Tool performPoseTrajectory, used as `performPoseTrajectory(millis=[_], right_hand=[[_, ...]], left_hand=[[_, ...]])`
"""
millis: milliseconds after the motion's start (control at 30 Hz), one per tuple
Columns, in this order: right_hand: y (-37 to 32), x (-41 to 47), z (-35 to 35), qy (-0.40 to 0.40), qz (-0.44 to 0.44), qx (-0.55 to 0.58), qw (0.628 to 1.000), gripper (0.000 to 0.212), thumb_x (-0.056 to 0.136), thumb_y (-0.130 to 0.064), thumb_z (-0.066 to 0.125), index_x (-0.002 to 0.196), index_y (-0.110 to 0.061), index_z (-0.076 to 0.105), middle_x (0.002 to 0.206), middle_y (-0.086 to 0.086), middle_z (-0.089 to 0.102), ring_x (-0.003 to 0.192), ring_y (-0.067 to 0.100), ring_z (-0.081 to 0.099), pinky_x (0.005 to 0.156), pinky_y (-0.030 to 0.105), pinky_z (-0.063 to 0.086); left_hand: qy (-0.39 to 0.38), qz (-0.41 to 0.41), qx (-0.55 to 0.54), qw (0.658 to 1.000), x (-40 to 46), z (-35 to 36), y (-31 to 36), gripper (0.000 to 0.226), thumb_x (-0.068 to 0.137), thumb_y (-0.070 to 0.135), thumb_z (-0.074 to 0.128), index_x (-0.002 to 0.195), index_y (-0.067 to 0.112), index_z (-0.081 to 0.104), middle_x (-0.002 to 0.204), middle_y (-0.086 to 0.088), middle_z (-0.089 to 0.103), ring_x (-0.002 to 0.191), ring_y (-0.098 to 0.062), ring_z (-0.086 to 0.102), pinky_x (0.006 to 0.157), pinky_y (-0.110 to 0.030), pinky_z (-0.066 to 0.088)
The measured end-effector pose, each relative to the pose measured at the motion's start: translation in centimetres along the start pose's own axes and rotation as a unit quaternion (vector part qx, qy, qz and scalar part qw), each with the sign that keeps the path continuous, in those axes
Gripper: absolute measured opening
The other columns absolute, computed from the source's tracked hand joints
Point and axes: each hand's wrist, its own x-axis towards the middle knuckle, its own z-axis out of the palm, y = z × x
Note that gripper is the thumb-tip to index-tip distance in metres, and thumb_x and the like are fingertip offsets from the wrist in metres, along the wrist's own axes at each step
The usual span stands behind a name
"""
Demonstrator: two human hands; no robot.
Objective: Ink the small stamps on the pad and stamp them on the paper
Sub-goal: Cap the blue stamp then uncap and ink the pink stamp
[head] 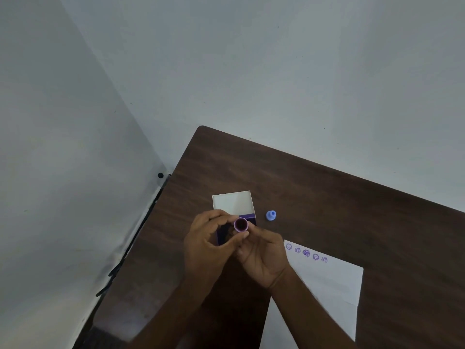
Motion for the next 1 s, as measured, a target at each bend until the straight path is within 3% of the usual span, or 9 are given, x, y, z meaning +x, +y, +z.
performPoseTrajectory(millis=[133, 267, 400, 500, 600, 667, 767, 833, 1000], right_hand=[[0.1, 0.1, -0.6, 0.016, -0.003, 0.007, 1.000, 0.049, 0.072, -0.005, 0.078, 0.117, 0.005, 0.062, 0.112, 0.023, 0.063, 0.083, 0.021, 0.060, 0.075, 0.036, 0.058], [-0.4, 0.2, -2.0, 0.042, -0.024, -0.010, 0.999, 0.033, 0.082, -0.007, 0.069, 0.112, 0.003, 0.064, 0.099, 0.020, 0.065, 0.078, 0.022, 0.063, 0.072, 0.034, 0.058], [-2.1, 0.5, -3.6, 0.109, -0.041, -0.187, 0.975, 0.032, 0.073, -0.018, 0.078, 0.100, -0.003, 0.072, 0.086, 0.012, 0.067, 0.074, 0.018, 0.063, 0.074, 0.033, 0.055], [-2.4, 1.2, -4.6, 0.223, -0.073, -0.372, 0.898, 0.037, 0.065, -0.027, 0.080, 0.094, -0.006, 0.073, 0.080, 0.013, 0.067, 0.062, 0.016, 0.059, 0.058, 0.028, 0.050], [-1.8, 1.9, -5.6, 0.300, -0.131, -0.578, 0.748, 0.028, 0.073, -0.039, 0.079, 0.093, -0.020, 0.073, 0.082, -0.003, 0.074, 0.074, 0.010, 0.066, 0.069, 0.027, 0.055], [-1.3, 2.4, -6.1, 0.300, -0.152, -0.684, 0.648, 0.028, 0.080, -0.046, 0.070, 0.096, -0.023, 0.070, 0.087, -0.007, 0.072, 0.082, 0.008, 0.066, 0.077, 0.026, 0.054], [-1.2, 3.3, -6.6, 0.275, -0.159, -0.769, 0.555, 0.028, 0.087, -0.044, 0.062, 0.099, -0.019, 0.065, 0.092, -0.003, 0.066, 0.081, 0.007, 0.057, 0.073, 0.018, 0.043], [-1.1, 3.9, -6.9, 0.258, -0.158, -0.795, 0.525, 0.027, 0.090, -0.039, 0.060, 0.103, -0.017, 0.064, 0.097, 0.000, 0.065, 0.082, 0.007, 0.053, 0.076, 0.018, 0.038], [-0.8, 4.8, -7.1, 0.247, -0.139, -0.808, 0.517, 0.033, 0.092, -0.036, 0.058, 0.115, -0.013, 0.060, 0.113, 0.006, 0.064, 0.097, 0.014, 0.055, 0.089, 0.024, 0.039]], left_hand=[[0.011, -0.006, -0.006, 1.000, 0.0, 0.5, 0.0, 0.066, 0.066, 0.069, 0.054, 0.105, 0.016, 0.063, 0.103, 0.006, 0.055, 0.092, -0.019, 0.060, 0.082, -0.020, 0.039], [0.005, 0.003, 0.003, 1.000, -0.1, 0.9, -1.0, 0.051, 0.067, 0.070, 0.056, 0.105, 0.036, 0.056, 0.105, 0.017, 0.054, 0.092, 0.003, 0.053, 0.080, -0.012, 0.035], [-0.027, -0.008, 0.073, 0.997, 0.3, 1.0, -3.3, 0.050, 0.068, 0.058, 0.073, 0.111, 0.043, 0.053, 0.109, 0.025, 0.046, 0.091, 0.013, 0.047, 0.074, -0.004, 0.030], [-0.061, 0.009, 0.127, 0.990, 0.6, 1.2, -5.7, 0.049, 0.071, 0.042, 0.079, 0.115, 0.034, 0.060, 0.115, 0.018, 0.052, 0.105, 0.004, 0.044, 0.085, -0.010, 0.034], [-0.085, 0.022, 0.163, 0.983, 0.9, 1.9, -7.7, 0.054, 0.073, 0.036, 0.078, 0.123, 0.035, 0.056, 0.125, 0.006, 0.057, 0.113, 0.003, 0.040, 0.100, -0.030, 0.043], [-0.128, 0.011, 0.195, 0.972, 1.2, 2.7, -8.6, 0.071, 0.069, 0.047, 0.077, 0.133, 0.031, 0.049, 0.135, 0.002, 0.053, 0.121, -0.006, 0.043, 0.106, -0.030, 0.031], [-0.184, 0.004, 0.240, 0.953, 1.6, 3.9, -9.5, 0.103, 0.057, 0.069, 0.071, 0.143, 0.025, 0.033, 0.147, -0.001, 0.042, 0.133, -0.019, 0.037, 0.106, -0.030, 0.019], [-0.195, 0.008, 0.254, 0.947, 1.9, 4.5, -10.0, 0.108, 0.055, 0.073, 0.066, 0.145, 0.025, 0.029, 0.149, -0.001, 0.038, 0.135, -0.019, 0.033, 0.107, -0.031, 0.016], [-0.177, 0.050, 0.291, 0.939, 2.5, 4.7, -10.7, 0.099, 0.056, 0.068, 0.070, 0.137, 0.023, 0.039, 0.137, -0.003, 0.050, 0.125, -0.022, 0.045, 0.101, -0.034, 0.025]])
